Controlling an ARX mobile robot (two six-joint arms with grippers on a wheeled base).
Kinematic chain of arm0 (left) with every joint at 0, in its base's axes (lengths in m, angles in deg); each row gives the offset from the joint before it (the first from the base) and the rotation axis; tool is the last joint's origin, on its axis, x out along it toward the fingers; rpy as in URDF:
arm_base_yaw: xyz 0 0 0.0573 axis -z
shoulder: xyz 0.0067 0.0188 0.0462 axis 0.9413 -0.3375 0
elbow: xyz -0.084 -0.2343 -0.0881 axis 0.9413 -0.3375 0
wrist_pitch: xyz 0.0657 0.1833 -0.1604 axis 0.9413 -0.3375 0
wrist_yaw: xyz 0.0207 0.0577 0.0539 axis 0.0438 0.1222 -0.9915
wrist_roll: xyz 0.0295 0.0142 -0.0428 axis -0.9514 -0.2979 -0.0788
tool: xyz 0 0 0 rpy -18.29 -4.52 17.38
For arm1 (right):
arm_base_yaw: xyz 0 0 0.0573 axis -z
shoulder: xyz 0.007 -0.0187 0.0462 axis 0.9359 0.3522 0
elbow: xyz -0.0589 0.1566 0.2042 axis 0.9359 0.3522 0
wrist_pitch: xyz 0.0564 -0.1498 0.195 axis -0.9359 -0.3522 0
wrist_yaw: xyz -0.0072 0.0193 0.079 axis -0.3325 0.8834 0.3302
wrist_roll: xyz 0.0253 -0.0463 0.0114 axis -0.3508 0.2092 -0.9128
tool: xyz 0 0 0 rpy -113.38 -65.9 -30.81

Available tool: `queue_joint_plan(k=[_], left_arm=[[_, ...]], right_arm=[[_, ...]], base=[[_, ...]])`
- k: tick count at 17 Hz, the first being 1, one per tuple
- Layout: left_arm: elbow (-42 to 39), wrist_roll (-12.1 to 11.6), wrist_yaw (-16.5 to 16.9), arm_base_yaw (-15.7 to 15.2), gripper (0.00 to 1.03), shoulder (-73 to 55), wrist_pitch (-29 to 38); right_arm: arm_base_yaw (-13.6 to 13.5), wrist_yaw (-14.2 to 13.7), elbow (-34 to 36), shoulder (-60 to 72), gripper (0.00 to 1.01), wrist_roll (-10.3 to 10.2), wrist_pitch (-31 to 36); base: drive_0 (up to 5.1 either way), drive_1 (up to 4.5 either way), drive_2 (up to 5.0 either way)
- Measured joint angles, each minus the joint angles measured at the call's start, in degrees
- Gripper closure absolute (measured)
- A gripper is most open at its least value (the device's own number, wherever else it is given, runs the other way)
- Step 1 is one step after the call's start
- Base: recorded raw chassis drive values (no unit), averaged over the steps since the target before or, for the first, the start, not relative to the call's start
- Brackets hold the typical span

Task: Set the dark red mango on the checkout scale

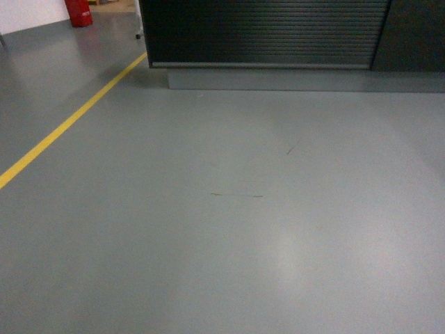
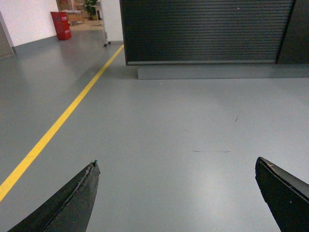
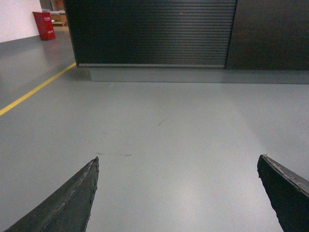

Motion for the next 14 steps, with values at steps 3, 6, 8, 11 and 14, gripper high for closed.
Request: queue_joint_plan(k=[3,6,8,11,14], left_arm=[[0.0,0.0,0.0,0.0,0.05,0.0,0.0],[0.0,0.0,0.0,0.0,0.05,0.0,0.0],[0.0,0.0,0.0,0.0,0.05,0.0,0.0],[0.0,-0.02,0.0,0.0,0.05,0.0,0.0],[0.0,-0.02,0.0,0.0,0.05,0.0,0.0]], right_arm=[[0.0,0.0,0.0,0.02,0.03,0.0,0.02],[0.0,0.0,0.0,0.02,0.03,0.0,0.02],[0.0,0.0,0.0,0.02,0.03,0.0,0.02],[0.0,0.0,0.0,0.0,0.03,-0.02,0.0],[0.0,0.0,0.0,0.0,0.03,-0.02,0.02]], base=[[0.0,0.0,0.0],[0.0,0.0,0.0],[0.0,0.0,0.0],[0.0,0.0,0.0],[0.0,0.0,0.0]])
